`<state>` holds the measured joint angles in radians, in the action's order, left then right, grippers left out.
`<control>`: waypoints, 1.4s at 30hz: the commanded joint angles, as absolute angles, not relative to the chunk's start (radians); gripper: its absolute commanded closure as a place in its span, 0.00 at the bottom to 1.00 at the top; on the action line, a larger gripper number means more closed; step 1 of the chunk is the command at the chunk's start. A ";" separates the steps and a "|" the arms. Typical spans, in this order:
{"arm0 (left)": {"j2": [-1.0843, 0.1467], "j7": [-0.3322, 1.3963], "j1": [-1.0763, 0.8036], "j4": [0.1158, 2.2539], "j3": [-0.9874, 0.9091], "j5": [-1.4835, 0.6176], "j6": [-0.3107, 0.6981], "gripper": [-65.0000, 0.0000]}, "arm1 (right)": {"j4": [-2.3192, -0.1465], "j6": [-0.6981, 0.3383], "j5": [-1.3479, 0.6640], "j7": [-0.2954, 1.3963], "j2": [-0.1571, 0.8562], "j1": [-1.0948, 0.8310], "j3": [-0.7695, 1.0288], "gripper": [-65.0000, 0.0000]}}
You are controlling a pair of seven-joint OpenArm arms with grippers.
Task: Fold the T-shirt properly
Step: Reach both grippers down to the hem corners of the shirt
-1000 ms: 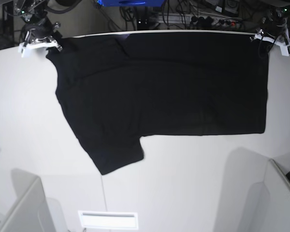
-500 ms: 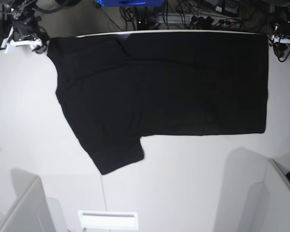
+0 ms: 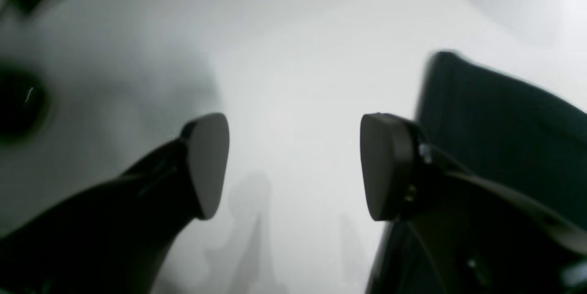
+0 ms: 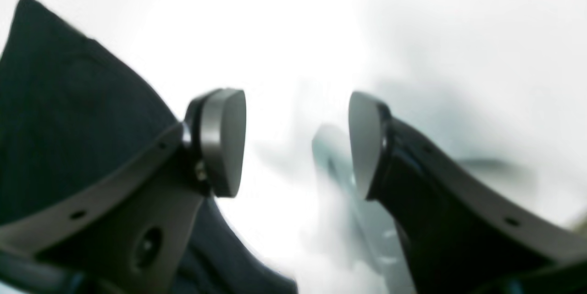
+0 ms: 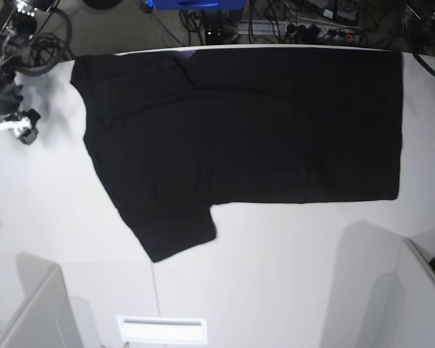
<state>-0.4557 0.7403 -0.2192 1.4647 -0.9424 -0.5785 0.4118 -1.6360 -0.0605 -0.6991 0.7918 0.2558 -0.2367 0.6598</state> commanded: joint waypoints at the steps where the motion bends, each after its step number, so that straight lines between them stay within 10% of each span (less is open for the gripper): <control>1: -0.496 0.714 -0.193 1.457 -0.938 -0.587 0.409 0.33 | -1.630 -0.067 -0.711 0.779 0.283 -0.203 0.645 0.48; 22: -0.636 0.708 0.302 1.044 -0.449 -0.430 0.410 0.32 | -1.119 -0.068 -0.710 0.776 0.329 0.358 0.297 0.31; 42: -0.555 0.707 0.349 1.024 -0.446 -0.325 0.412 0.32 | -0.610 -0.295 -0.705 0.552 0.251 0.634 -0.105 0.31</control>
<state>-0.5274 0.7231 0.3290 1.0077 -0.4381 -0.3176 0.4156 -0.5991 -0.2890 -0.7002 0.5575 0.2405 0.6006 -0.1078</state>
